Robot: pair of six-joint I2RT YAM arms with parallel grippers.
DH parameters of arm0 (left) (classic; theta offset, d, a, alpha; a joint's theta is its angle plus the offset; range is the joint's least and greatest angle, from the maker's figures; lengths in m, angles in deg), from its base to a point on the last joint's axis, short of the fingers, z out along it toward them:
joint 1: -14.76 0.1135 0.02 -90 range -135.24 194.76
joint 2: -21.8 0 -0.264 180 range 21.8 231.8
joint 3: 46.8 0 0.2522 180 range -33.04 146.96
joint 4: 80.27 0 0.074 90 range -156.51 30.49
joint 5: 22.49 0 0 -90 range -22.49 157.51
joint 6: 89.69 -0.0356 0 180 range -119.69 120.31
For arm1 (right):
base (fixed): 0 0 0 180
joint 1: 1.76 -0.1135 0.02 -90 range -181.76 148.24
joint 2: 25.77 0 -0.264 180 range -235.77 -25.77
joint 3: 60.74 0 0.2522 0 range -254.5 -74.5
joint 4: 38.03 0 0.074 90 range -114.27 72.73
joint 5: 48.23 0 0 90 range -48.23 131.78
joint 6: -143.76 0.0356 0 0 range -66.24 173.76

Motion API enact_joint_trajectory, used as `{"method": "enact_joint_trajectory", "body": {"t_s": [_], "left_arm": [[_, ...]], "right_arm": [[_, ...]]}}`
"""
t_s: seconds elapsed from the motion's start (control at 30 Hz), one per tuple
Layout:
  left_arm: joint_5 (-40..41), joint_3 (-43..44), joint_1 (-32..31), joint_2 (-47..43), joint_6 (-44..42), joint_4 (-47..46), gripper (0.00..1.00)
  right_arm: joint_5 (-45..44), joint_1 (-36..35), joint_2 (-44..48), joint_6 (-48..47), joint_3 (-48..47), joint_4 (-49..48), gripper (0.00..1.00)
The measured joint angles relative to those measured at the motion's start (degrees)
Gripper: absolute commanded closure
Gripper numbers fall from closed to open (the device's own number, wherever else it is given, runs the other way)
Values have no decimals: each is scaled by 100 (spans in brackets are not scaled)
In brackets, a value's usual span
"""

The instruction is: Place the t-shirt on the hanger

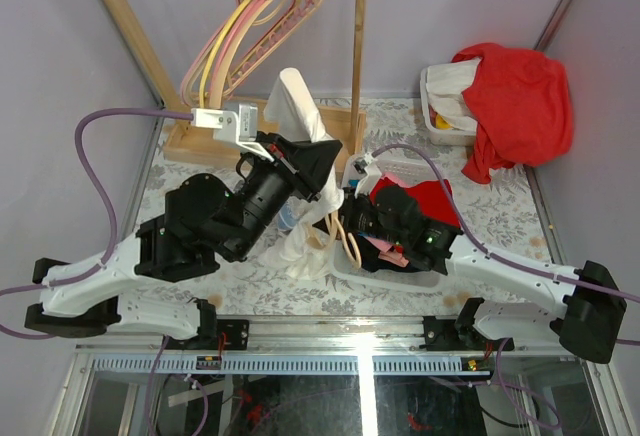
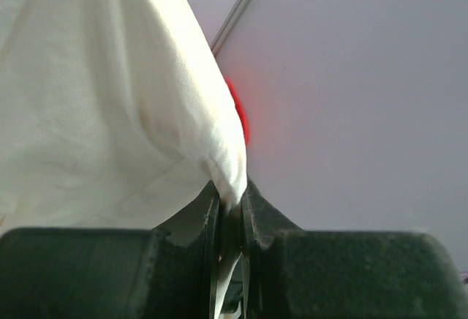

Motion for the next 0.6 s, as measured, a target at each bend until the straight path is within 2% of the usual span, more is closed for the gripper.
{"method": "enact_joint_trajectory", "body": {"t_s": [0.6], "left_arm": [[-24, -1598, 2, -492, -949, -2970, 100]], "right_arm": [[105, -269, 348, 190, 1115, -719, 100]]}}
